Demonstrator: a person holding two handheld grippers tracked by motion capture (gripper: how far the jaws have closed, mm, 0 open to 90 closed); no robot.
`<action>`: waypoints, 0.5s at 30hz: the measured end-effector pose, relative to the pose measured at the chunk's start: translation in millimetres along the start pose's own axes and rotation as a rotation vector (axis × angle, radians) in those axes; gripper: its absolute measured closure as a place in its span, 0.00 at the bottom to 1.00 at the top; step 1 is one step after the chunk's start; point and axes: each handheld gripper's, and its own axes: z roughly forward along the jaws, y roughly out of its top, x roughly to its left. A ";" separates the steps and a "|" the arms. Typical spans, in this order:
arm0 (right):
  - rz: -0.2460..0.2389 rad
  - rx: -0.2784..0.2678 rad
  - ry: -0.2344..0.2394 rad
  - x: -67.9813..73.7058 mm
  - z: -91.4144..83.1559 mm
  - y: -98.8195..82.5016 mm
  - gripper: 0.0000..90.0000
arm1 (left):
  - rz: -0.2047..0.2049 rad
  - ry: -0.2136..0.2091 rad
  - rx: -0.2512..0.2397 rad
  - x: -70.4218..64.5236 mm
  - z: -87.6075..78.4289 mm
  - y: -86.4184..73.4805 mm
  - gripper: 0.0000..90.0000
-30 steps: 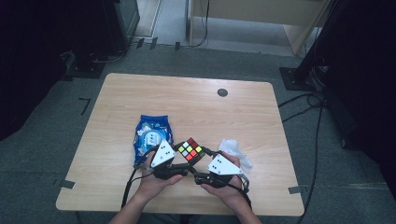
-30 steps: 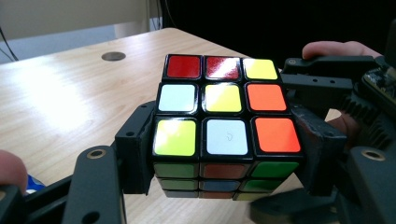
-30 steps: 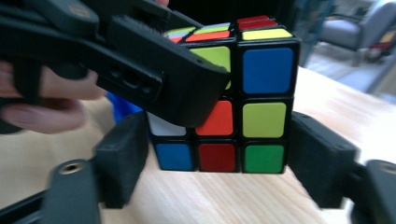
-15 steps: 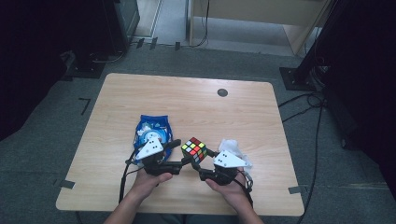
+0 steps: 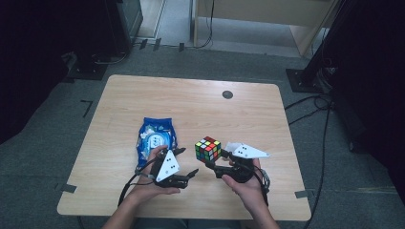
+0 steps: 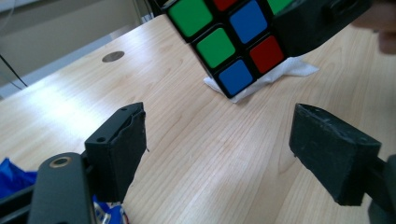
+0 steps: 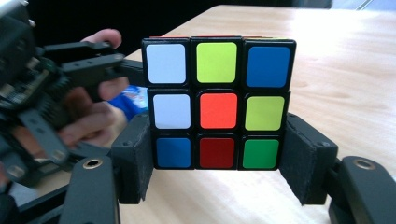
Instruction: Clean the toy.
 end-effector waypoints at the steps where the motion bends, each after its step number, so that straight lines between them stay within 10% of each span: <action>1: 0.012 0.006 0.006 1.2 -0.5 0.8 0.39 | 0.014 0.011 -0.004 -2.0 1.4 1.1 0.20; 15: 0.130 0.133 0.132 9.7 2.8 8.3 0.39 | 0.187 0.086 -0.006 -14.4 2.7 8.1 0.21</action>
